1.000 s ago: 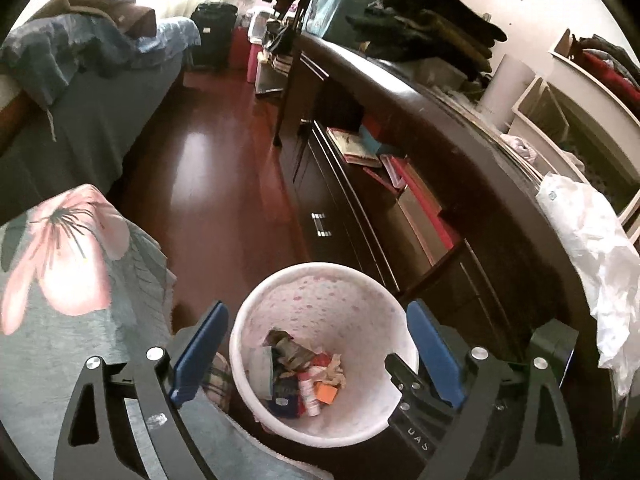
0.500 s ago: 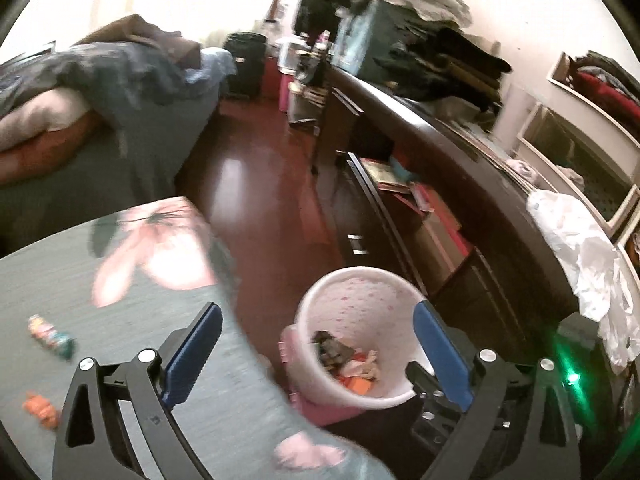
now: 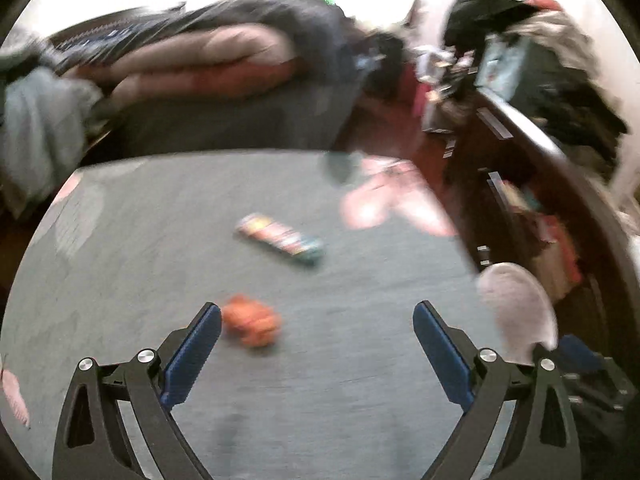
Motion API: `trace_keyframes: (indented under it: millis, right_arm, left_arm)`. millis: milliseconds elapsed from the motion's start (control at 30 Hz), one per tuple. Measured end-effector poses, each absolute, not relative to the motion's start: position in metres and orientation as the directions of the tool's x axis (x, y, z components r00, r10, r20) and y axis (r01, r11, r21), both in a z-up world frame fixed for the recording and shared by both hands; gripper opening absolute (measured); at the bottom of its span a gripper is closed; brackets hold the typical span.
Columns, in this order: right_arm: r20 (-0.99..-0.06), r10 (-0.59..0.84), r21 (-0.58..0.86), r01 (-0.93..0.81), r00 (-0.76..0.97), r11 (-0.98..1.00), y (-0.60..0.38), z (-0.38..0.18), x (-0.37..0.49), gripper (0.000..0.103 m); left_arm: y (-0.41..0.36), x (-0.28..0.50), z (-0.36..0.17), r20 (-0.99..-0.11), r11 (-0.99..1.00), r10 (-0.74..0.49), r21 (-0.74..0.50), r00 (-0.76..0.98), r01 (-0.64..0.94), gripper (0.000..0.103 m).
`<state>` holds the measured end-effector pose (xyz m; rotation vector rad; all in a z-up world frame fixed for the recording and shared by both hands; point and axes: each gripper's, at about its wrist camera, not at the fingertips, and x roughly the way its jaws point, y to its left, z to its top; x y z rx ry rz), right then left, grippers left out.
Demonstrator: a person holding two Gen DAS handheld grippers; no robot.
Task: Collect trash
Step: 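Grasp the orange toy with the left gripper while the right gripper grasps the lighter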
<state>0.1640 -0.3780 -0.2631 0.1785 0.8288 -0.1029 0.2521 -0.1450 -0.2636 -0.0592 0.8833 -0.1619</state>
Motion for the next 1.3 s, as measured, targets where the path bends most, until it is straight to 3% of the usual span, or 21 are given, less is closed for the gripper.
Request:
trace_keyframes:
  millis: [300, 400, 433, 467, 533, 1167, 1267, 1300]
  right_arm:
    - [-0.730, 0.014, 0.086, 0.072, 0.683, 0.994, -0.331, -0.252, 0.190, 0.073]
    - [-0.725, 0.020, 0.084, 0.060, 0.688, 0.995, -0.323, -0.249, 0.203, 0.073]
    - [-0.725, 0.021, 0.084, 0.057, 0.688, 0.995, -0.321, -0.248, 0.207, 0.073]
    - [-0.724, 0.023, 0.084, 0.054, 0.689, 0.995, -0.319, -0.248, 0.210, 0.073]
    - [-0.724, 0.027, 0.083, 0.049, 0.689, 0.995, -0.315, -0.248, 0.220, 0.073]
    - [-0.809, 0.136, 0.016, -0.209, 0.572, 0.978, -0.190, -0.304, 0.329, 0.072]
    - [-0.808, 0.127, -0.005, -0.223, 0.575, 0.975, -0.179, -0.307, 0.337, 0.071]
    - [-0.809, 0.138, 0.002, -0.232, 0.571, 0.973, -0.177, -0.306, 0.339, 0.065]
  left_arm:
    - [-0.129, 0.277, -0.296, -0.804, 0.992, -0.124, -0.105, 0.582, 0.066, 0.080]
    - [-0.129, 0.280, -0.301, -0.802, 0.992, -0.126, -0.105, 0.584, 0.070, 0.065]
    - [-0.129, 0.280, -0.302, -0.794, 0.993, -0.120, -0.094, 0.596, 0.074, 0.051]
    - [-0.129, 0.280, -0.303, -0.790, 0.994, -0.113, -0.084, 0.602, 0.077, 0.044]
    - [-0.125, 0.283, -0.303, -0.785, 0.993, -0.121, -0.085, 0.607, 0.088, 0.039]
    - [-0.011, 0.267, -0.288, -0.767, 0.977, -0.090, -0.192, 0.636, -0.093, 0.038]
    - [-0.003, 0.265, -0.285, -0.759, 0.974, -0.098, -0.207, 0.643, -0.096, 0.038]
    - [-0.001, 0.265, -0.284, -0.756, 0.972, -0.103, -0.213, 0.646, -0.094, 0.038]
